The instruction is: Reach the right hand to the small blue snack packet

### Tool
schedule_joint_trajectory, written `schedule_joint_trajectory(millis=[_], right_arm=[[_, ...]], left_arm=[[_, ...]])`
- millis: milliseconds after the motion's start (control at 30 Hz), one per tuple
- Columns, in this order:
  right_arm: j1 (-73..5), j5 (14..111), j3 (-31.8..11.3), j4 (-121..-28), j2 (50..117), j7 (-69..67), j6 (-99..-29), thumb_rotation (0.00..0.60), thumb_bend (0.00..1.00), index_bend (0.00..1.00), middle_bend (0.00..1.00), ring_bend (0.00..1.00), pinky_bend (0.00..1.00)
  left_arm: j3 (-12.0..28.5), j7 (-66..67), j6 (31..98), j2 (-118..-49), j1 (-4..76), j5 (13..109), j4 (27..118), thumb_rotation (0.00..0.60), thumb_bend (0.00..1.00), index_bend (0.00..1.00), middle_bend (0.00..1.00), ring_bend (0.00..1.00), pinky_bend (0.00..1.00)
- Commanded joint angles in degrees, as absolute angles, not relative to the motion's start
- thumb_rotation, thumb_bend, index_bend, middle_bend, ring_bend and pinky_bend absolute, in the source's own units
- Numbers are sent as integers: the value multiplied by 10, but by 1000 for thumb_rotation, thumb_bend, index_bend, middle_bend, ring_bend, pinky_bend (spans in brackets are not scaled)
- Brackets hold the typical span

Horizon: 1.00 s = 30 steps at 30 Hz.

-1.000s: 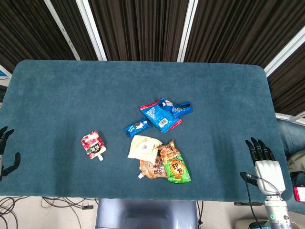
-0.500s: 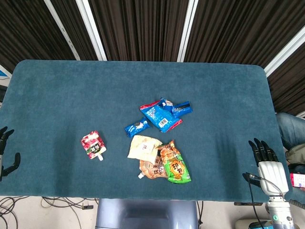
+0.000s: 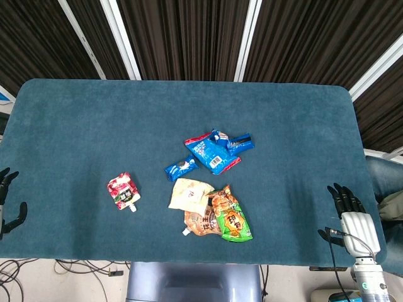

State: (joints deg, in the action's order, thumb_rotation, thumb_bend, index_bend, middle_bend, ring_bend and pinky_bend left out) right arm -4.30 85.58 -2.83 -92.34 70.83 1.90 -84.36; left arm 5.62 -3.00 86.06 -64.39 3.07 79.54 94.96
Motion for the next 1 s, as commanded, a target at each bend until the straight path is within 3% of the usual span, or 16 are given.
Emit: schedule_joint_trajectory(millis=[33, 333, 500, 700, 1000], right_arm=[[-50, 849, -35, -920, 697, -7, -831, 600, 108, 70, 74, 37, 166], [-134, 815, -90, -924, 651, -32, -727, 600, 108, 70, 74, 37, 166], [-197, 765, -126, -899, 657, -29, -643, 600, 107, 70, 74, 38, 166], [-267, 705, -147, -858, 696, 15, -557, 600, 107, 69, 74, 38, 166], [-356, 614, -173, -779, 789, 100, -498, 600, 108, 71, 90, 47, 166]], left_arm=[[56, -30, 862, -643, 30, 796, 950, 600, 469, 118, 43, 122, 66], [53, -30, 859, -644, 31, 801, 949, 600, 469, 118, 43, 122, 66], [54, -33, 858, -643, 31, 798, 949, 600, 468, 118, 43, 122, 66], [55, -33, 853, -642, 32, 794, 951, 600, 469, 118, 43, 122, 66], [57, -35, 847, -641, 34, 787, 951, 600, 469, 118, 43, 122, 66]])
